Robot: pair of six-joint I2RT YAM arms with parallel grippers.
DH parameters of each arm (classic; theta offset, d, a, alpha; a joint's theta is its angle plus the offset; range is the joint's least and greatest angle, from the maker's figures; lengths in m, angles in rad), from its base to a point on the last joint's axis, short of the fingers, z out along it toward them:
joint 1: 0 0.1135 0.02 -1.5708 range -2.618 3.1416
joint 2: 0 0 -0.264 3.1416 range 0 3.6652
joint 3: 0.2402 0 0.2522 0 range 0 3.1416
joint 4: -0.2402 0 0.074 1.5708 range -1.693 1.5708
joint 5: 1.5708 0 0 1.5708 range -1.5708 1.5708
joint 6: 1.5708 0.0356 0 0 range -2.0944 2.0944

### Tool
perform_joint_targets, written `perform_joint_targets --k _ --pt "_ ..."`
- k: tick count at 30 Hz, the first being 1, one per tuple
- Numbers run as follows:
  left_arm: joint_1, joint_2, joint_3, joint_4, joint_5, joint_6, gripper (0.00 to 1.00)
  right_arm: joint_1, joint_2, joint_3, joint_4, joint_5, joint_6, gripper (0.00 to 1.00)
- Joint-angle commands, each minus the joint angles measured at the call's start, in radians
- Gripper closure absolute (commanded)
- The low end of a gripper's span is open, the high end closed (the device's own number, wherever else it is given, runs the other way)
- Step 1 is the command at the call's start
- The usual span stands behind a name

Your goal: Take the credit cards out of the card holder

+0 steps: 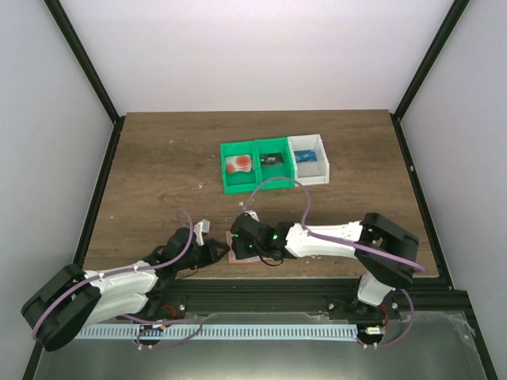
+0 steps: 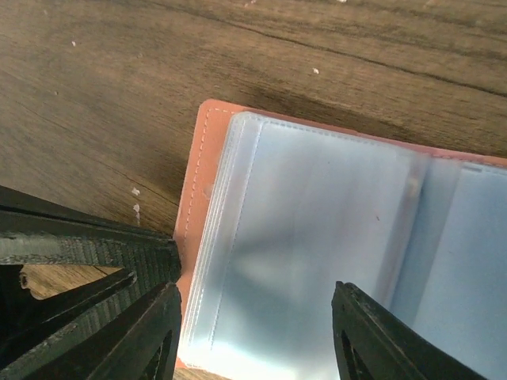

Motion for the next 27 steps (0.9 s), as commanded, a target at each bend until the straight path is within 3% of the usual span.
perform_joint_targets --k 1,14,20,27 --pt "-0.007 -0.002 -0.007 0.008 0.002 0.007 1.00 0.008 0.022 0.008 0.019 -0.013 -0.011 0.45" --pt "-0.008 0.010 -0.007 0.014 0.000 0.011 1.00 0.008 0.065 0.023 0.001 -0.004 -0.005 0.42" --pt "-0.008 0.017 -0.012 0.024 0.002 0.011 1.00 0.008 0.023 -0.006 0.016 -0.004 0.003 0.46" --pt "-0.008 0.011 -0.016 0.025 0.002 0.008 1.00 0.008 -0.020 -0.025 0.015 0.006 0.014 0.44"
